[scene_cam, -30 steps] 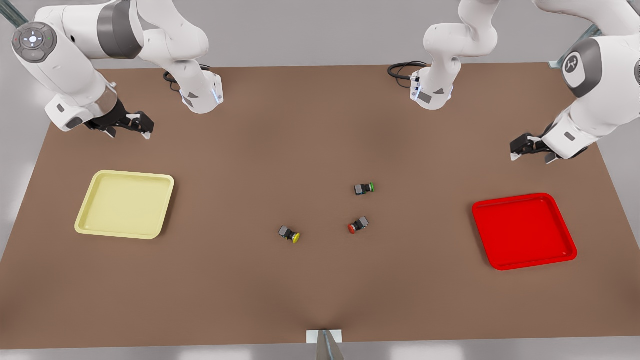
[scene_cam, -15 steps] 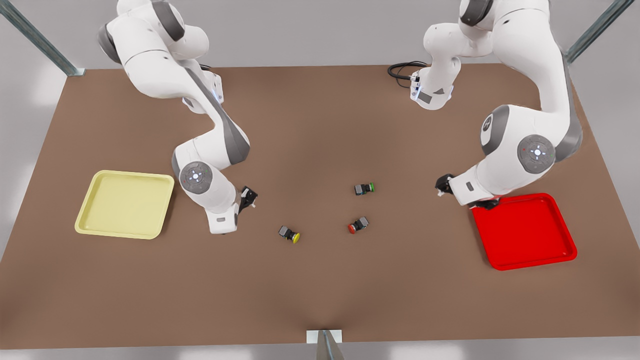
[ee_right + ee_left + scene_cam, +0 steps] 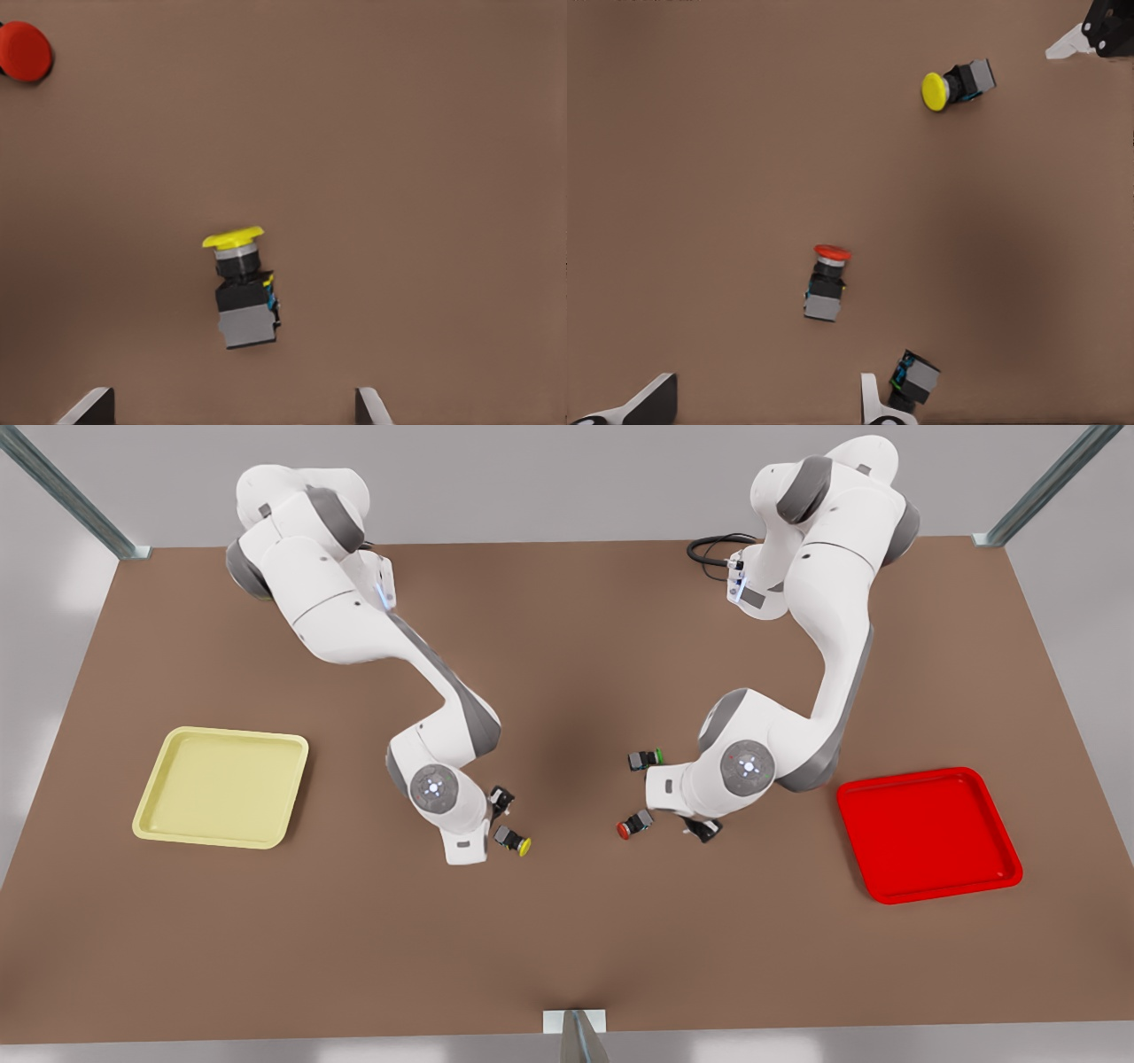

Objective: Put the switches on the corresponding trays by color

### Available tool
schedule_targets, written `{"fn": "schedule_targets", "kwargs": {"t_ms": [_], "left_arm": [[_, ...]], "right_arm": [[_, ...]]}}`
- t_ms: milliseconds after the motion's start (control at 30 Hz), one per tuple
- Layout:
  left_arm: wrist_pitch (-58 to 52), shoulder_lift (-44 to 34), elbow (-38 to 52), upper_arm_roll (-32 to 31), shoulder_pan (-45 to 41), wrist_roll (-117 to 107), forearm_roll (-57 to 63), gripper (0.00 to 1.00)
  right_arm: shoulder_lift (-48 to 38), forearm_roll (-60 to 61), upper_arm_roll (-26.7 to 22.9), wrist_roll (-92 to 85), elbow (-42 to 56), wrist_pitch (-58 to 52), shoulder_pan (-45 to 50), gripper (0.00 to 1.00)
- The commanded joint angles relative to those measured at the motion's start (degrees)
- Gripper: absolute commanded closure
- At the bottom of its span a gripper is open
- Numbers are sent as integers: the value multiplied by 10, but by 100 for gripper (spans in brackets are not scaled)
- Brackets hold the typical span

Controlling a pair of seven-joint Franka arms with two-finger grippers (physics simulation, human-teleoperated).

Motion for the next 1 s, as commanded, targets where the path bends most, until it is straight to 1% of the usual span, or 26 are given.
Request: {"fn": "schedule_targets", "kwargs": {"t_ms": [0,33,133,167,267,333,400,467,633,700,733,800,967], "left_arm": [[0,6,1,0,0,0,1,0],[4,11,1,0,-5,-2,2,0],[30,34,3,1,-14,-10,10,0],[43,45,2,1,-14,-11,10,0],[78,53,-4,2,-19,-12,10,0],[71,47,-14,1,-26,-13,10,0],[58,41,-31,1,-28,-11,10,0],[39,41,-31,3,-29,-2,10,0],[51,55,-40,8,-29,-2,16,0],[103,68,-62,8,-29,-2,29,0],[109,76,-67,8,-29,-1,52,0],[110,78,-72,7,-29,37,55,0],[174,99,-77,14,-28,53,66,1]], "right_arm": [[4,-1,0,1,1,0,0,0],[12,-2,0,2,-1,18,0,0],[26,-2,0,8,0,20,2,0],[27,-1,-1,12,-1,25,18,0],[30,-6,-2,10,-2,26,25,0],[38,-44,-2,9,-3,53,26,0],[38,-53,-2,14,-4,53,26,0],[46,-51,-2,15,-5,53,26,0],[64,-54,-2,15,-3,54,26,0],[71,-54,-3,15,0,55,26,0],[76,-54,-3,14,0,61,26,0],[82,-54,-3,15,0,74,26,0],[85,-54,-3,14,0,81,27,0]]}}
